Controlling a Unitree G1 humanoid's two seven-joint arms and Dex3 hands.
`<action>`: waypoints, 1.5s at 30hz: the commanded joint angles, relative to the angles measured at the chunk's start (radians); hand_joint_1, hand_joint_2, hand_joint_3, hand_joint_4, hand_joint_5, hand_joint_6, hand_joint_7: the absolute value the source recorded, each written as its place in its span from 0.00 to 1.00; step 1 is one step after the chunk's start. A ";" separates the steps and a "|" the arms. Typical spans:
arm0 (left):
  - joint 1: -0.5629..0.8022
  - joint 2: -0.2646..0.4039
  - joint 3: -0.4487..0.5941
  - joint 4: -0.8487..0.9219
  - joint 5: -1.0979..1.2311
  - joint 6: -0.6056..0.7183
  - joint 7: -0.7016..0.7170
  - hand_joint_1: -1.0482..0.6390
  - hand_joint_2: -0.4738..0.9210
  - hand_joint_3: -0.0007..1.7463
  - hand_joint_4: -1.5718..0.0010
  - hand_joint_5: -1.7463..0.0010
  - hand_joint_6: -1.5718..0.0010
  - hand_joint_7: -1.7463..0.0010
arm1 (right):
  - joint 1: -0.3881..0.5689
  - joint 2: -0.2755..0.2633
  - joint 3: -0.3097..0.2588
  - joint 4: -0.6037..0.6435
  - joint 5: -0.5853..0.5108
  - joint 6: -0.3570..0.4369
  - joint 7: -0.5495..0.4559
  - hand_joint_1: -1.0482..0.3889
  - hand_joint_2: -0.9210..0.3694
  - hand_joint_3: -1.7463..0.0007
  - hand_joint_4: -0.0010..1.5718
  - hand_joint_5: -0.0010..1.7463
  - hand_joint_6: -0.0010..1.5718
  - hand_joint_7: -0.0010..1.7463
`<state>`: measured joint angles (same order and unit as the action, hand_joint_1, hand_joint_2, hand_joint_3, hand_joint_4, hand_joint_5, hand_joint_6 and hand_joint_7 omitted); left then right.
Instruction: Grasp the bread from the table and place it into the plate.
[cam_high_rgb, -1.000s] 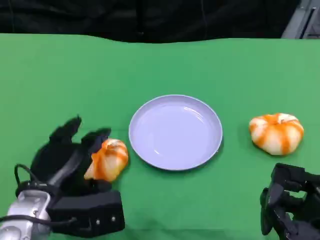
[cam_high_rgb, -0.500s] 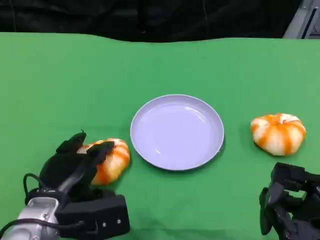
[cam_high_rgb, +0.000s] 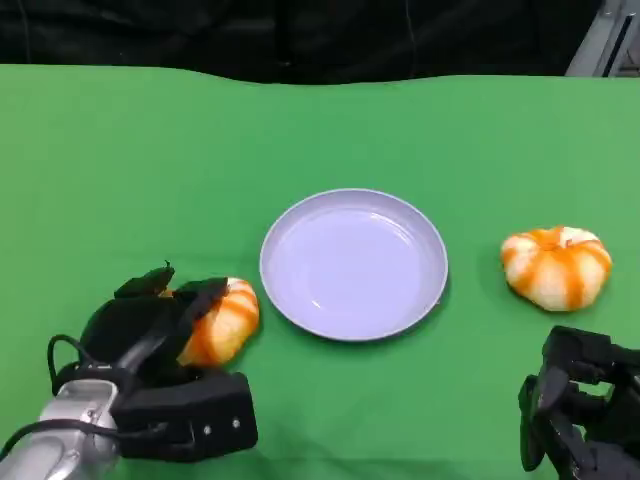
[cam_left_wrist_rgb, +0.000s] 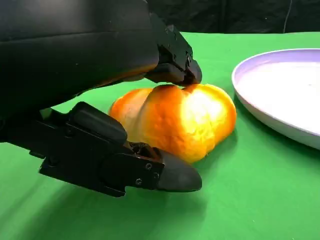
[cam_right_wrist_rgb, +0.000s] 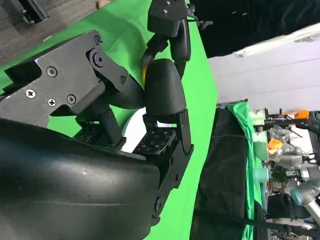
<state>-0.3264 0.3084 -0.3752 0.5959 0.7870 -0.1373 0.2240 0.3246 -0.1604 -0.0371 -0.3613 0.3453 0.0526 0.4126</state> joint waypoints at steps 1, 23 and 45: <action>-0.036 -0.002 0.000 0.065 -0.023 -0.022 0.056 0.20 1.00 0.11 0.86 0.97 0.75 0.99 | 0.011 -0.009 -0.009 -0.009 0.006 -0.008 0.001 0.68 0.30 0.31 0.60 0.96 0.55 0.85; -0.059 -0.037 0.011 0.173 -0.104 -0.206 0.345 0.57 0.96 0.27 0.51 0.14 0.28 0.64 | 0.020 -0.004 0.004 -0.027 0.003 0.005 -0.010 0.67 0.30 0.31 0.59 0.95 0.55 0.84; -0.228 -0.169 -0.041 0.007 -0.063 -0.220 0.261 0.57 0.83 0.39 0.54 0.01 0.51 0.19 | 0.033 -0.004 0.011 -0.041 -0.010 0.001 -0.020 0.68 0.30 0.32 0.59 0.95 0.55 0.84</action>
<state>-0.4975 0.1577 -0.4027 0.5269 0.7119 -0.3679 0.4824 0.3490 -0.1588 -0.0275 -0.3821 0.3416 0.0548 0.4015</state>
